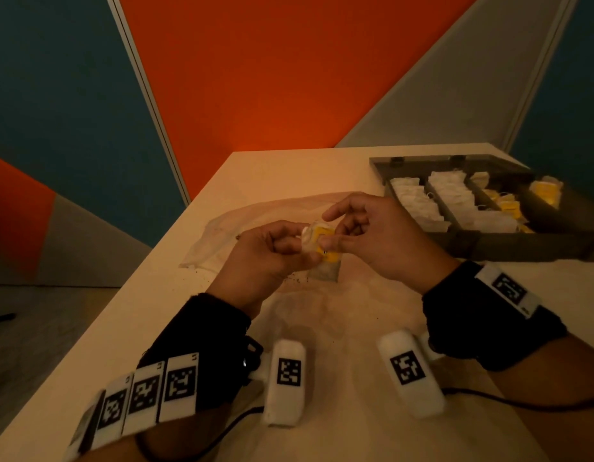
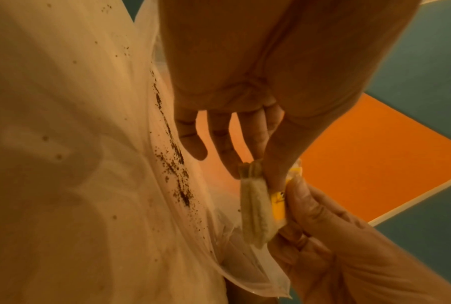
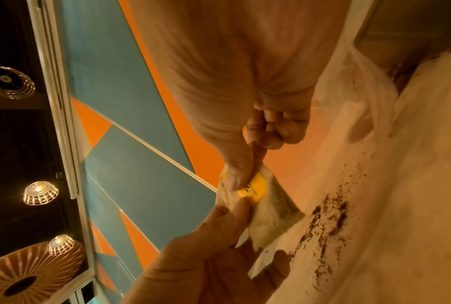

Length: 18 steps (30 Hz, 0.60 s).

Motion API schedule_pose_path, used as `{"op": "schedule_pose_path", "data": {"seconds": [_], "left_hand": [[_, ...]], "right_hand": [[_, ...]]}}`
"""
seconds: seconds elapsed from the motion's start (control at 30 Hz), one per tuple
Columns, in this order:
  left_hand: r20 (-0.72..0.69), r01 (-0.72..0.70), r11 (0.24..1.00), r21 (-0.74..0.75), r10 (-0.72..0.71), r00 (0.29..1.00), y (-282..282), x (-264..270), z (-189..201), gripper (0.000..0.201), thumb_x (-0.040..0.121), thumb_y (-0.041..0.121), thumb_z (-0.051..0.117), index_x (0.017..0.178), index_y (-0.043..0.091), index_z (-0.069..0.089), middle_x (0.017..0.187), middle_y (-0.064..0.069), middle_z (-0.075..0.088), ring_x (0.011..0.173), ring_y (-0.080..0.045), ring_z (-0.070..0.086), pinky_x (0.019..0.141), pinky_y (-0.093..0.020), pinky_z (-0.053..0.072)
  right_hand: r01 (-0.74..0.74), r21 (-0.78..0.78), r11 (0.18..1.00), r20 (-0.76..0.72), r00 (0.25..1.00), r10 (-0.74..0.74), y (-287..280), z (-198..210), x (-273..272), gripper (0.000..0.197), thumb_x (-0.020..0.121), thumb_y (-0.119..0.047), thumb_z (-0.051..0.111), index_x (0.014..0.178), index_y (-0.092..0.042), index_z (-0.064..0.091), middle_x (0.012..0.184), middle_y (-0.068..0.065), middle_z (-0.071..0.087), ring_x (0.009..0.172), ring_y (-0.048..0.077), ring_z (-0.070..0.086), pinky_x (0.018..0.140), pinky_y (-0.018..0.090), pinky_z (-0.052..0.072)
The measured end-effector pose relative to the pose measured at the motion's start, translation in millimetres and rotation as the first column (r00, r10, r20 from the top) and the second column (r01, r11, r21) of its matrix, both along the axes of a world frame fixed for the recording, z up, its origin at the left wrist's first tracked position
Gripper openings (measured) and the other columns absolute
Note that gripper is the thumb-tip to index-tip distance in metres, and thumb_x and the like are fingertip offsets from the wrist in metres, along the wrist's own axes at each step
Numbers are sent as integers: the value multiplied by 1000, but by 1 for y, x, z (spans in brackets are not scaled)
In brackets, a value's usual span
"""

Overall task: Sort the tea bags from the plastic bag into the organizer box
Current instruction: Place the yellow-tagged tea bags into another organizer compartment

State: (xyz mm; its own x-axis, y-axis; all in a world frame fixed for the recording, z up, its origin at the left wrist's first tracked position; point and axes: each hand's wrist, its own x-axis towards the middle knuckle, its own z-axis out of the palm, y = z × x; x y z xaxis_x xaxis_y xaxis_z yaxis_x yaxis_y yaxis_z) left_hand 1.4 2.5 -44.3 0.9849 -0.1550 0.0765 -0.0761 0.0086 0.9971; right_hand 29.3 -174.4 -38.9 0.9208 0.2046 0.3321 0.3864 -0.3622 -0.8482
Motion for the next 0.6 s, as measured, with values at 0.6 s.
{"op": "schedule_pose_path", "data": {"seconds": [0.6], "left_hand": [[-62,-171,983,-64,167,984,-7,7,-2,51,80,12,70,127,23,55,109,-3,72,101,-23,68,88,-48,52]], "right_hand": [[114,-400,910,7,993,-121,-121,90,-6,8,86,-14,74,81,-10,68,79,21,68,59,9,57,55,22,48]]}}
